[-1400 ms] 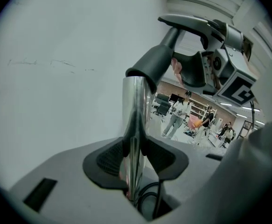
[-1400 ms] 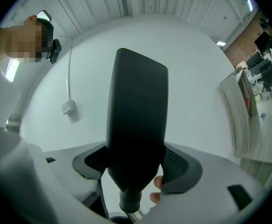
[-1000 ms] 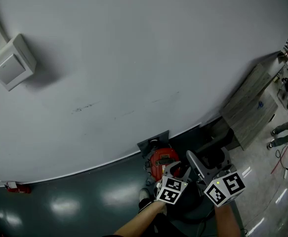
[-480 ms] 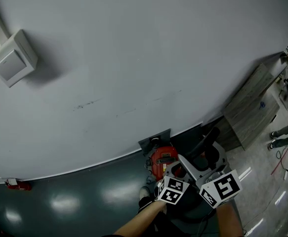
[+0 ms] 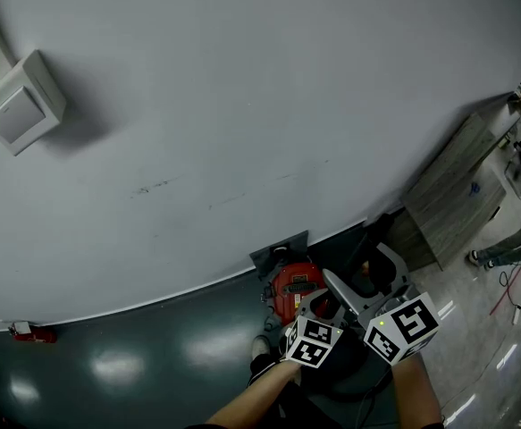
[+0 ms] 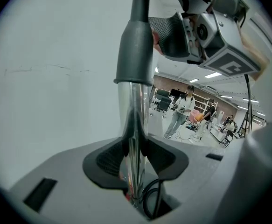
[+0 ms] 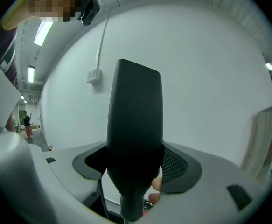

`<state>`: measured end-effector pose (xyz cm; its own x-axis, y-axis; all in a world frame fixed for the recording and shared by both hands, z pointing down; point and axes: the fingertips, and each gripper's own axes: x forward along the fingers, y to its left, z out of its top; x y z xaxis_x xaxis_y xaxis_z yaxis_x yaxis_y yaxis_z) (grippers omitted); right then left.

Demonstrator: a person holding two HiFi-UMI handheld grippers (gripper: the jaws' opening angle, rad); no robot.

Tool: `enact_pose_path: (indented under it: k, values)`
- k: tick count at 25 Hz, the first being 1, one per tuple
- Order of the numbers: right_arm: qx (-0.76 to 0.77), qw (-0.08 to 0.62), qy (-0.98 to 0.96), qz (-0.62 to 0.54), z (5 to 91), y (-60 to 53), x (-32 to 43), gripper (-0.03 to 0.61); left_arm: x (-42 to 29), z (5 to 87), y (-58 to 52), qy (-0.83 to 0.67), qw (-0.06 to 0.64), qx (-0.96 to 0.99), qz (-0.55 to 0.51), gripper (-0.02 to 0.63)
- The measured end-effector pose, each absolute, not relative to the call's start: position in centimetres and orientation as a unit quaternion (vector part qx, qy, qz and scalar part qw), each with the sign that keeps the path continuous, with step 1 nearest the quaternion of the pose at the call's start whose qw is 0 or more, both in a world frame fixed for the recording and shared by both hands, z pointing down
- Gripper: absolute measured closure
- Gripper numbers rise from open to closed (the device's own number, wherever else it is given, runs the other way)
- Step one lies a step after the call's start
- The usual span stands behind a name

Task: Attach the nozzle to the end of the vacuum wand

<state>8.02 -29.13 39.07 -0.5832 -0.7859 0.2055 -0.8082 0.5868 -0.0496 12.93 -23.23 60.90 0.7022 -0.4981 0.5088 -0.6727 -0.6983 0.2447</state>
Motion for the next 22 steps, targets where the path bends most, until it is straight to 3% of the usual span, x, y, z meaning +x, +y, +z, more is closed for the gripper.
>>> enact_pose_path:
  k: [14, 22]
  values:
    - [0.421, 0.114, -0.899, 0.035, 40.1, -29.1, 4.3, 0.236, 10.9, 61.6, -24.1, -0.336, 0.220, 0.894, 0.199, 0.462]
    - [0.430, -0.017, -0.896, 0.108, 37.9, -28.0, 8.2, 0.235, 7.9, 63.4, -26.4, -0.347, 0.248, 0.886, 0.184, 0.462]
